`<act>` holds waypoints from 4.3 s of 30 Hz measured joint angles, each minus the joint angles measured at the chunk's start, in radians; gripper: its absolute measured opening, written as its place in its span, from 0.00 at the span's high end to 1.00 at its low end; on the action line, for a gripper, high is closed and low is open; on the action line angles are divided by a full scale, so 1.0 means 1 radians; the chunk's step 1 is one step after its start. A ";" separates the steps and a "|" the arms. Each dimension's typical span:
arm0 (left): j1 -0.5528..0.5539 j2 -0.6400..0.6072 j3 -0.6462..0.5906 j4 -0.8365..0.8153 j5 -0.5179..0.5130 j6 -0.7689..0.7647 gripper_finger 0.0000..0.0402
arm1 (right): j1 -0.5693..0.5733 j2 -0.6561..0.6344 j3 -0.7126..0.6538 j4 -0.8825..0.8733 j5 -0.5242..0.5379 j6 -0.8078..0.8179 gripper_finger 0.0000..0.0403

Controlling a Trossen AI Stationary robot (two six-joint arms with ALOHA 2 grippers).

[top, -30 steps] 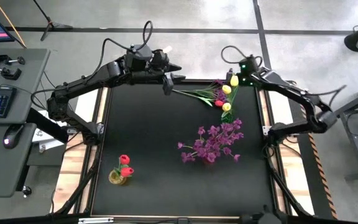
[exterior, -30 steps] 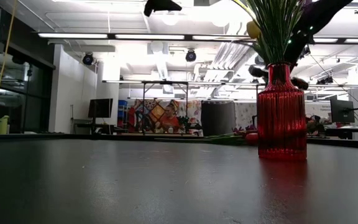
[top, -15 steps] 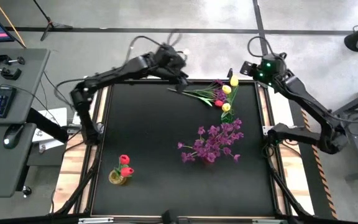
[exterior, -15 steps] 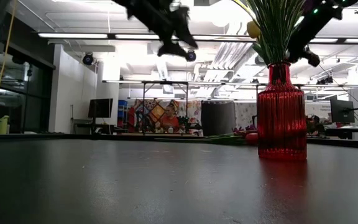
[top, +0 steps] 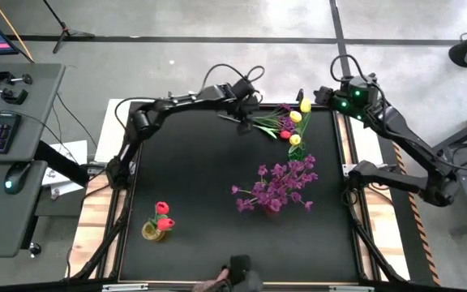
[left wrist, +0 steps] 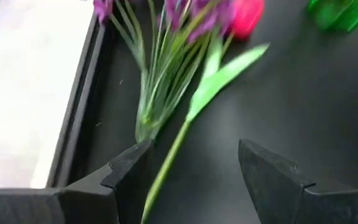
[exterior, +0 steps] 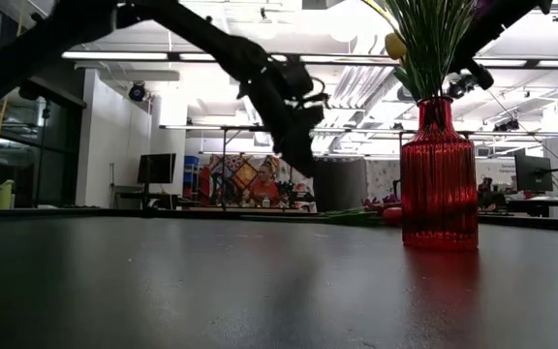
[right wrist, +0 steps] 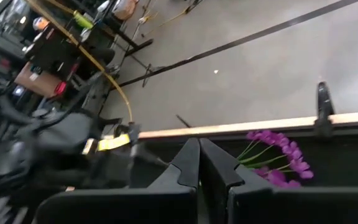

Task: Sort flowers into vase by color
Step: Put the pink tulip into the yellow flower vase

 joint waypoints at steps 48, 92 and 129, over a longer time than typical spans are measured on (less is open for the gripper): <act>0.276 0.082 -0.092 -0.175 0.130 0.353 0.77 | 0.261 0.002 0.000 0.000 0.102 0.093 1.00; 0.147 -0.537 0.010 -0.532 0.181 -0.123 1.00 | 0.261 -0.120 0.000 0.387 0.098 -0.173 1.00; -0.697 -0.905 0.010 -0.450 -0.491 -0.629 1.00 | 0.915 0.489 0.257 1.116 0.218 -0.387 0.41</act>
